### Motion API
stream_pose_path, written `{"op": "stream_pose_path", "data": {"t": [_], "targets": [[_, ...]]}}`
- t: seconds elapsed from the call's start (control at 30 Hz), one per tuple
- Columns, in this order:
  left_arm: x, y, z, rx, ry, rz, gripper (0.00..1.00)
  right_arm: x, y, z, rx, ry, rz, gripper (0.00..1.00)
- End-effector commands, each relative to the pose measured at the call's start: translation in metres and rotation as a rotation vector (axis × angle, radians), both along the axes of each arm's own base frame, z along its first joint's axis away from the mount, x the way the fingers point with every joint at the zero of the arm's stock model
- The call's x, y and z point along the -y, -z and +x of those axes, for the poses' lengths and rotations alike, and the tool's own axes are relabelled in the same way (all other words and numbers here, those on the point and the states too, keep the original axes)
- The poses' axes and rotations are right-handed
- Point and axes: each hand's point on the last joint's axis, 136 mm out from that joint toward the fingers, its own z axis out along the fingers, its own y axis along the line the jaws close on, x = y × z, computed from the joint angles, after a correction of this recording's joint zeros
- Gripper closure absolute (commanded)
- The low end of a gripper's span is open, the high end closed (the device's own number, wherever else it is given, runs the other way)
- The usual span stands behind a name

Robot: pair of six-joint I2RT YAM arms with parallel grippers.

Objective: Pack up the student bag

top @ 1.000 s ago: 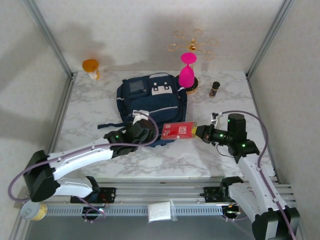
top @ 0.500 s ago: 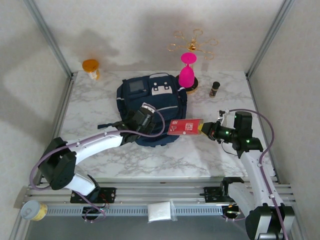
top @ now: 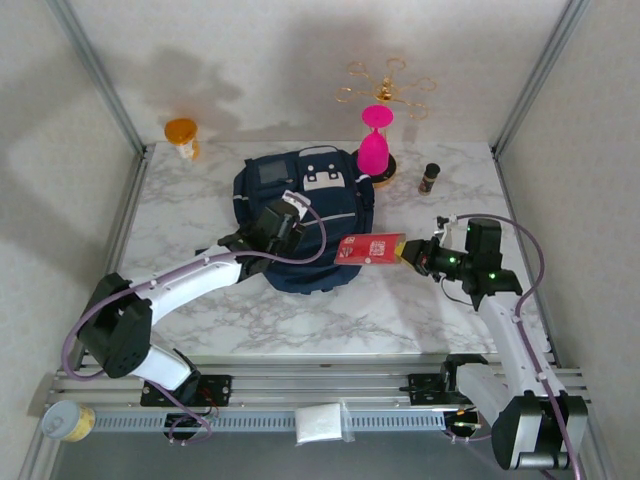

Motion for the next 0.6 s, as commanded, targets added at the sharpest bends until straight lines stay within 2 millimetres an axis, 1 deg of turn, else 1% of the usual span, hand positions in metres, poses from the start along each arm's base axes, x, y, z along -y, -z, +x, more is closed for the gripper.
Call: {"op": "stream_pose_path", "data": {"t": [0.0,0.07,0.13,0.17,0.27,0.33,0.43,0.5,0.57], "targets": [[0.017,-0.012,-0.009,0.002,0.083,-0.070,0.38,-0.002,-0.008,0.011,0.018,0.000,0.036,1.00],[0.019,-0.012,-0.016,-0.002,0.113,-0.088,0.37,0.001,-0.001,0.015,0.001,0.022,0.019,1.00],[0.018,-0.010,-0.022,-0.003,0.119,-0.096,0.35,0.002,-0.003,0.021,0.012,0.040,0.021,1.00],[0.016,-0.010,-0.024,-0.004,0.118,-0.100,0.34,0.001,-0.006,0.024,0.022,0.040,0.037,1.00],[0.015,-0.008,-0.029,-0.011,0.126,-0.113,0.30,-0.008,-0.028,0.035,0.080,0.011,0.096,1.00],[0.013,-0.003,-0.031,-0.011,0.126,-0.100,0.24,-0.012,-0.043,0.037,0.112,-0.006,0.120,1.00],[0.005,0.003,-0.031,0.002,0.109,-0.075,0.17,-0.010,-0.057,0.039,0.139,0.005,0.102,1.00],[0.010,0.005,-0.032,-0.005,0.139,-0.078,0.15,-0.012,-0.067,0.039,0.159,-0.007,0.120,1.00],[0.015,0.008,-0.031,-0.011,0.163,-0.076,0.14,-0.014,-0.069,0.038,0.165,-0.017,0.136,1.00]]}}
